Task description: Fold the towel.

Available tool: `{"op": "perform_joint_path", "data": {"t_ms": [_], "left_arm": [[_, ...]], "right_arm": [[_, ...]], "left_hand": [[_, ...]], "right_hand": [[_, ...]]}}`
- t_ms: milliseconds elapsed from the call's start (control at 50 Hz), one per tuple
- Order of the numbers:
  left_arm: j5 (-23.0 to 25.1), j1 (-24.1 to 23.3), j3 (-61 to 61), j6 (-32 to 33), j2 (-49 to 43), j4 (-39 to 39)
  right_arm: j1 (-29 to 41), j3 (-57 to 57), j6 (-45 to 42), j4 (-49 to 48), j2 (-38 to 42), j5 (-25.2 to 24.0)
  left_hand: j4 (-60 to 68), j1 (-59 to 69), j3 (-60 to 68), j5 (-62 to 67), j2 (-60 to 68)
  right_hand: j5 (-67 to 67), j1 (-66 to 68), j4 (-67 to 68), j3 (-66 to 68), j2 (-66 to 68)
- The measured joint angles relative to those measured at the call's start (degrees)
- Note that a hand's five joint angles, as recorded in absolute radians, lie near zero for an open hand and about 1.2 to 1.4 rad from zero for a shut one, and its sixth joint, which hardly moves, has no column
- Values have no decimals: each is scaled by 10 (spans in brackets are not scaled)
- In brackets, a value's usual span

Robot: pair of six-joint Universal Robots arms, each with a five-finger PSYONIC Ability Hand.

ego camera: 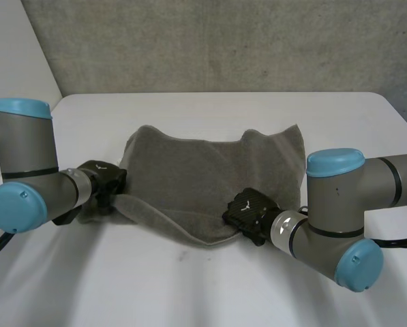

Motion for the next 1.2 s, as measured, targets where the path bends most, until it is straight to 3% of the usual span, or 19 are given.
{"op": "perform_joint_path", "data": {"t_ms": [100, 240, 300, 340, 520, 640, 740, 840, 880, 1020, 1060, 1100, 1200], "left_arm": [[0, 0, -17, -4, 28, -1], [2, 3, -67, -8, 97, 7], [2, 12, -96, -10, 128, 27], [1, 20, -116, -13, 149, 43], [2, 41, -155, -50, 185, 80], [3, 60, -155, -85, 198, 89], [5, 73, -156, -106, 209, 94], [7, 74, -165, -121, 216, 97], [8, 73, -169, -124, 218, 98], [9, 62, -182, -133, 228, 101], [9, 57, -186, -134, 235, 103], [9, 55, -188, -134, 238, 103], [9, 53, -195, -134, 245, 104]], "right_arm": [[0, -2, 4, -3, 2, 2], [-4, -8, 27, -5, 0, 16], [-7, -12, 79, -5, -3, 29], [-11, -13, 141, -6, -7, 36], [-42, 11, 342, -34, -24, 47], [-63, 44, 375, -71, -42, 51], [-77, 66, 377, -85, -57, 52], [-85, 81, 376, -89, -68, 52], [-86, 84, 375, -89, -73, 52], [-84, 80, 340, -92, -126, 48], [-80, 72, 292, -79, -147, 47], [-77, 67, 251, -63, -156, 48], [-71, 55, 134, -1, -159, 58]], "left_hand": [[107, 96, 108, 103, 104], [136, 115, 136, 126, 132], [139, 115, 138, 128, 134], [139, 115, 138, 128, 134], [139, 118, 139, 130, 135], [139, 118, 139, 130, 135], [139, 118, 140, 130, 135], [140, 120, 140, 130, 135], [140, 120, 140, 131, 135], [140, 123, 140, 133, 135], [140, 124, 140, 133, 135], [140, 124, 140, 134, 135], [140, 124, 140, 135, 135]], "right_hand": [[1, 0, 0, 3, 0], [-35, -41, -34, -40, -42], [-275, -267, -266, -271, -254], [-359, -318, -345, -345, -306], [-388, -360, -368, -362, -334], [-375, -357, -364, -361, -334], [-317, -300, -306, -307, -291], [-69, -49, -66, -75, -38], [-27, -4, -21, -35, 4], [-16, 0, -6, -23, 6], [-16, 0, -6, -23, 6], [-41, -28, -32, -36, -16], [-435, -411, -413, -413, -397]]}}
